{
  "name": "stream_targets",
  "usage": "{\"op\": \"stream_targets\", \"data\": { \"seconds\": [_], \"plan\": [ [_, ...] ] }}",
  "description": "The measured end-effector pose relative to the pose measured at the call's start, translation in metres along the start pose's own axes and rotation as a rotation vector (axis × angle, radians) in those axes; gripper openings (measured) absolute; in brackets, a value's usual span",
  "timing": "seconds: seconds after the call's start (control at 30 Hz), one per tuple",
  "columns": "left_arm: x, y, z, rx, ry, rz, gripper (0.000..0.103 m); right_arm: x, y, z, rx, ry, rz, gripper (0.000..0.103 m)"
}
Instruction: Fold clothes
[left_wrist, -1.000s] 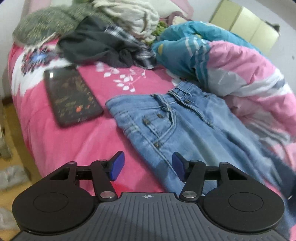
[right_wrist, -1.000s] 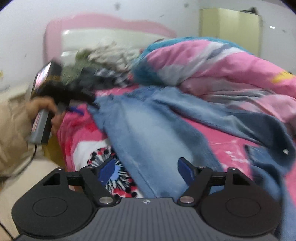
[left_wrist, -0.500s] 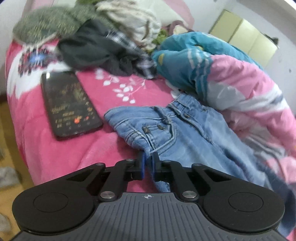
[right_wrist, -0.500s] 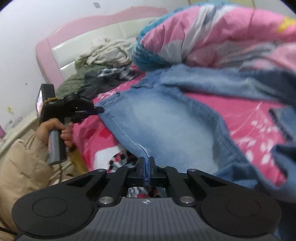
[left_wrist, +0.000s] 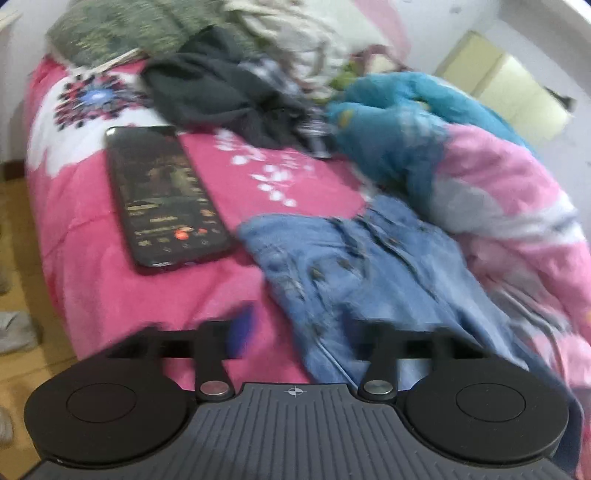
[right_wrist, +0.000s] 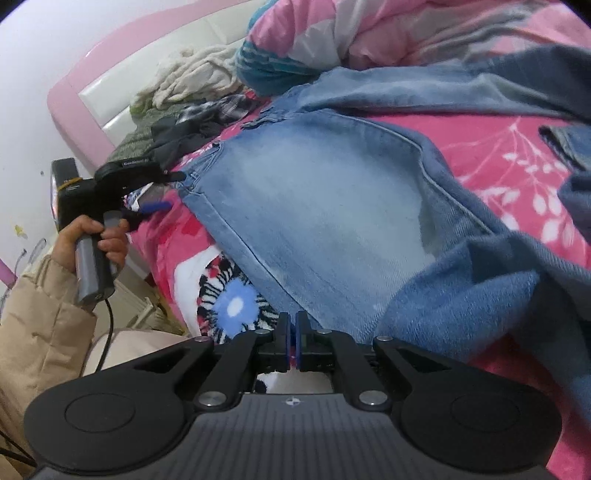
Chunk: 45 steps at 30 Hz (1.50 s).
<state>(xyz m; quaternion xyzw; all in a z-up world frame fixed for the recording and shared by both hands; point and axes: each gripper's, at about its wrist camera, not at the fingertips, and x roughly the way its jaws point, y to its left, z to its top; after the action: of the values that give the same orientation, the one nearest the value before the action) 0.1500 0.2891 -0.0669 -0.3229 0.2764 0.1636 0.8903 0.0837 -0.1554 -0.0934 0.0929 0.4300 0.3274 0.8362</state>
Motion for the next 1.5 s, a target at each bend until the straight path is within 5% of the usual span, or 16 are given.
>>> {"op": "stream_targets", "data": {
  "seconds": [0.03, 0.13, 0.17, 0.33, 0.47, 0.6, 0.83, 0.87, 1.03, 1.1, 1.23, 1.33, 1.43, 1.5],
  "plan": [
    [0.005, -0.003, 0.002, 0.015, -0.006, 0.011, 0.062, 0.0, -0.001, 0.0, 0.006, -0.003, 0.003, 0.002],
    [0.015, -0.011, 0.006, 0.077, -0.026, 0.03, 0.018, 0.0, -0.002, 0.0, 0.014, -0.01, 0.006, 0.002],
    [0.014, -0.013, 0.007, 0.092, -0.038, 0.031, 0.013, 0.0, -0.003, 0.0, 0.015, -0.011, 0.008, 0.002],
    [-0.013, -0.032, 0.009, 0.281, -0.21, 0.045, 0.012, 0.003, -0.004, 0.002, 0.016, -0.006, 0.025, 0.002],
    [0.023, -0.025, 0.0, 0.35, -0.103, 0.146, 0.014, 0.003, -0.004, 0.001, 0.004, -0.012, 0.026, 0.002],
    [0.014, -0.041, -0.008, 0.478, -0.163, 0.214, 0.024, 0.003, 0.001, 0.0, -0.043, -0.014, 0.004, 0.002],
    [-0.024, -0.038, -0.001, 0.458, -0.262, 0.341, 0.036, -0.004, 0.015, -0.004, -0.12, -0.028, -0.032, 0.003],
    [-0.031, -0.037, -0.001, 0.443, -0.259, 0.311, 0.036, -0.008, 0.016, -0.003, -0.122, -0.042, -0.027, 0.003],
    [-0.046, -0.05, -0.018, 0.336, -0.036, -0.137, 0.036, -0.032, 0.013, 0.009, -0.075, -0.154, -0.022, 0.004],
    [-0.044, -0.066, -0.039, 0.356, 0.053, -0.227, 0.036, -0.039, 0.006, 0.007, -0.044, -0.169, -0.063, 0.004],
    [-0.034, -0.085, -0.093, 0.488, 0.235, -0.225, 0.036, -0.053, -0.019, -0.012, 0.051, -0.143, -0.158, 0.004],
    [-0.052, -0.085, -0.11, 0.531, 0.237, -0.229, 0.041, -0.078, -0.045, -0.033, 0.202, -0.138, -0.125, 0.005],
    [-0.069, -0.085, -0.11, 0.525, 0.253, -0.242, 0.043, -0.115, -0.065, -0.046, 0.29, -0.229, -0.076, 0.006],
    [-0.08, -0.088, -0.109, 0.526, 0.249, -0.24, 0.043, -0.137, -0.073, -0.049, 0.312, -0.304, -0.078, 0.017]
  ]
}}
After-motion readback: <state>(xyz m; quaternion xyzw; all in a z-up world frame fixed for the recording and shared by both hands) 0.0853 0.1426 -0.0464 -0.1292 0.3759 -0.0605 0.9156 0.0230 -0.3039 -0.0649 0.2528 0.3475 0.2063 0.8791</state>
